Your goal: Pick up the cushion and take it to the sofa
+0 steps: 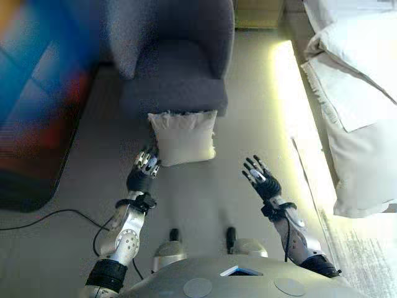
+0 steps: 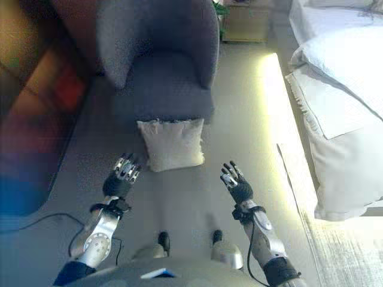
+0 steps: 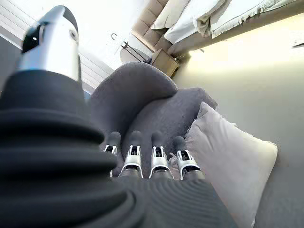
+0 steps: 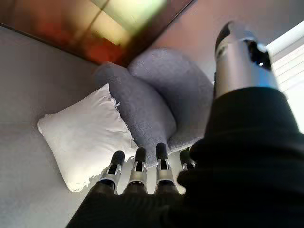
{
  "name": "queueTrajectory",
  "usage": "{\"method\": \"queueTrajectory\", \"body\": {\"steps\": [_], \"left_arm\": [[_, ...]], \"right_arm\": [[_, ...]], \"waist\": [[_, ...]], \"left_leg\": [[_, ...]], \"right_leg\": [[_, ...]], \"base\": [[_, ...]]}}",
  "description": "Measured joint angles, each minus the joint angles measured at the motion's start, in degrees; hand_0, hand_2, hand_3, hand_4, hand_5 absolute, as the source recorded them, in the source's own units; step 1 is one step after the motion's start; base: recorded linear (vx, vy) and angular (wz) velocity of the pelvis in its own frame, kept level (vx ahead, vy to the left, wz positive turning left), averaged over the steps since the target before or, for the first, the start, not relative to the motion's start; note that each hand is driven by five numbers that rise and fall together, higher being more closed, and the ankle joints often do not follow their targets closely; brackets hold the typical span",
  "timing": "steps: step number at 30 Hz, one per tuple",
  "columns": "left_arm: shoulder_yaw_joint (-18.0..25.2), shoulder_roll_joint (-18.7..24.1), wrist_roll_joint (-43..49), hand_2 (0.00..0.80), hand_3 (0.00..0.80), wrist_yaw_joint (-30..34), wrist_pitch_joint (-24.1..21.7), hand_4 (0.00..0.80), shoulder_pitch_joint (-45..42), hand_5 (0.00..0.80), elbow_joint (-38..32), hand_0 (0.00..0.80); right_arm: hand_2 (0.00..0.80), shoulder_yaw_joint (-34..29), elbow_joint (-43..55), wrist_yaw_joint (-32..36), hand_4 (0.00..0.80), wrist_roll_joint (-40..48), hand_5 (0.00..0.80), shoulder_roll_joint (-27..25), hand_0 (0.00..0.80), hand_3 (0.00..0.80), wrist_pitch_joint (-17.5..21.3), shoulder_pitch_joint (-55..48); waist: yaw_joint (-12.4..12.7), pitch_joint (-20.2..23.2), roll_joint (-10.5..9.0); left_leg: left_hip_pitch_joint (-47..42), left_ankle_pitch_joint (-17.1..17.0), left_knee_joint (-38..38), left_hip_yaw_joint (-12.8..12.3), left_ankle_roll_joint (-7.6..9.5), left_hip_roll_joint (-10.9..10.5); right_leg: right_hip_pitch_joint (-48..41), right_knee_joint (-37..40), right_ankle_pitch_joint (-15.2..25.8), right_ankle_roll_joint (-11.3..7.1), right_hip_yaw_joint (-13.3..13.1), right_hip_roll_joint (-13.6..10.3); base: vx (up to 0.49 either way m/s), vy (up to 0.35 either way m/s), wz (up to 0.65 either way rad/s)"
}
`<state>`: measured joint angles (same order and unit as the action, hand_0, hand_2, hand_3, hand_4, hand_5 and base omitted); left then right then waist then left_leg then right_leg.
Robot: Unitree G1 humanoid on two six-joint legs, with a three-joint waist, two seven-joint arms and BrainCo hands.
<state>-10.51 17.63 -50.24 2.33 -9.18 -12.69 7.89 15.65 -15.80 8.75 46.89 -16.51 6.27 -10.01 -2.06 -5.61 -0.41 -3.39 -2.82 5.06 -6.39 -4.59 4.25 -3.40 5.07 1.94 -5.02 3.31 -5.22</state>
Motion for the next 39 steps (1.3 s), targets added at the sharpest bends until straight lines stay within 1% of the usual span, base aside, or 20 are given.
{"method": "queueTrajectory", "body": {"steps": [2,5,17,29,33,34,35,36,37,38,39], "left_arm": [[0.0,0.0,0.0,0.000,0.000,0.0,0.0,0.000,0.0,0.000,0.0,0.000],[0.0,-0.1,-0.6,0.000,0.000,2.1,-0.1,0.000,0.0,0.000,0.0,0.000],[0.0,-0.1,0.0,0.000,0.000,2.3,-0.1,0.000,-0.3,0.000,0.0,0.000],[0.1,-0.1,-0.1,0.000,0.000,2.0,-0.2,0.000,-0.8,0.000,-0.1,0.000],[1.0,-0.2,-0.1,0.000,0.000,1.9,-0.4,0.000,-0.9,0.000,-0.1,0.000],[1.0,-0.2,-0.1,0.000,0.000,1.9,-0.6,0.000,-0.8,0.000,-0.1,0.000],[1.0,-0.2,-0.1,0.000,0.000,2.0,-1.0,0.000,-0.4,0.000,0.0,0.000],[1.0,-0.2,-0.1,0.000,0.000,2.0,-1.3,0.000,0.6,0.000,0.2,0.000],[1.0,-0.2,-0.2,0.000,0.000,2.1,-1.4,0.000,1.4,0.000,0.4,0.000],[1.0,-0.6,-0.6,0.000,0.000,2.3,-1.4,0.000,3.4,0.000,1.6,0.000],[1.1,-0.9,-0.6,0.000,0.000,2.4,-1.4,0.000,4.3,0.000,2.5,0.000]], "right_arm": [[0.000,0.0,0.0,-0.1,0.000,0.0,0.000,0.0,0.000,0.000,0.0,0.0],[0.000,0.0,0.0,-0.5,0.000,0.0,0.000,0.0,0.000,0.000,0.0,0.0],[0.000,0.0,0.0,-0.5,0.000,-0.1,0.000,0.0,0.000,0.000,0.1,-0.5],[0.000,-0.1,0.0,-0.6,0.000,-0.2,0.000,0.0,0.000,0.000,0.0,-0.5],[0.000,-0.8,0.2,-0.3,0.000,-0.2,0.000,0.0,0.000,0.000,-0.4,-0.5],[0.000,-0.8,0.2,-0.2,0.000,-0.2,0.000,0.0,0.000,0.000,-0.4,-0.4],[0.000,-0.9,0.2,0.1,0.000,-0.2,0.000,0.0,0.000,0.000,-0.4,0.1],[0.000,-1.0,0.1,0.1,0.000,-0.2,0.000,0.0,0.000,0.000,-0.4,0.9],[0.000,-1.1,0.1,0.1,0.000,-0.2,0.000,0.1,0.000,0.000,-0.3,1.2],[0.000,-1.5,-0.1,-0.1,0.000,-0.2,0.000,0.1,0.000,0.000,-0.1,1.7],[0.000,-1.6,-0.1,-0.6,0.000,-0.2,0.000,0.0,0.000,0.000,0.2,1.7]], "waist": [[0.0,0.0,0.00],[0.0,0.0,0.00],[0.0,-0.1,0.01],[0.1,-1.5,0.10],[0.1,-1.8,0.11],[0.1,-1.9,0.06],[0.1,-2.4,0.15],[0.0,-3.8,0.29],[0.1,-4.0,0.28],[0.1,-5.0,0.90],[-0.2,-5.6,1.72]], "left_leg": [[0.0,0.0,0.0,0.0,0.00,0.0],[0.0,0.0,0.0,0.0,0.00,0.0],[-0.1,0.0,0.0,-0.1,-0.01,0.0],[-1.1,0.4,0.0,-1.3,-0.11,0.0],[-1.2,0.6,-0.1,-1.7,0.02,-0.1],[-1.1,0.7,-0.1,-1.8,0.25,-0.2],[-0.7,1.1,-0.7,-2.0,0.76,-0.2],[-0.4,1.6,-1.6,-2.2,1.29,-0.3],[0.2,2.1,-2.3,-2.2,1.75,-0.8],[2.0,3.5,-5.5,-1.4,3.31,-0.6],[3.1,4.3,-7.5,-0.5,3.06,-0.9]], "right_leg": [[0.0,0.0,0.0,0.00,0.0,0.0],[0.0,0.0,0.0,0.00,0.0,0.0],[0.0,0.0,0.0,0.00,0.0,0.0],[-0.5,-0.1,0.0,0.00,-0.5,-0.1],[-0.1,-1.2,-0.1,-0.11,-0.4,-0.2],[0.2,-1.8,-0.2,-0.19,-0.4,-0.2],[1.8,-4.7,-1.0,-0.29,-0.3,-0.5],[3.1,-8.2,-1.8,-0.71,0.5,-0.8],[4.6,-11.0,-2.3,-0.96,1.3,-1.4],[7.6,-17.0,-2.9,-1.47,1.8,-2.1],[10.3,-23.2,-2.8,-1.51,1.8,-2.6]], "base": [[0.000,0.000,0.00],[0.000,0.000,0.00],[0.034,0.018,0.00],[0.067,0.088,-0.05],[0.024,0.147,-0.05],[-0.038,0.162,-0.08],[-0.026,0.189,-0.11],[0.004,0.196,-0.08],[0.030,0.214,0.03],[0.086,0.186,0.17],[0.118,0.145,0.35]]}}
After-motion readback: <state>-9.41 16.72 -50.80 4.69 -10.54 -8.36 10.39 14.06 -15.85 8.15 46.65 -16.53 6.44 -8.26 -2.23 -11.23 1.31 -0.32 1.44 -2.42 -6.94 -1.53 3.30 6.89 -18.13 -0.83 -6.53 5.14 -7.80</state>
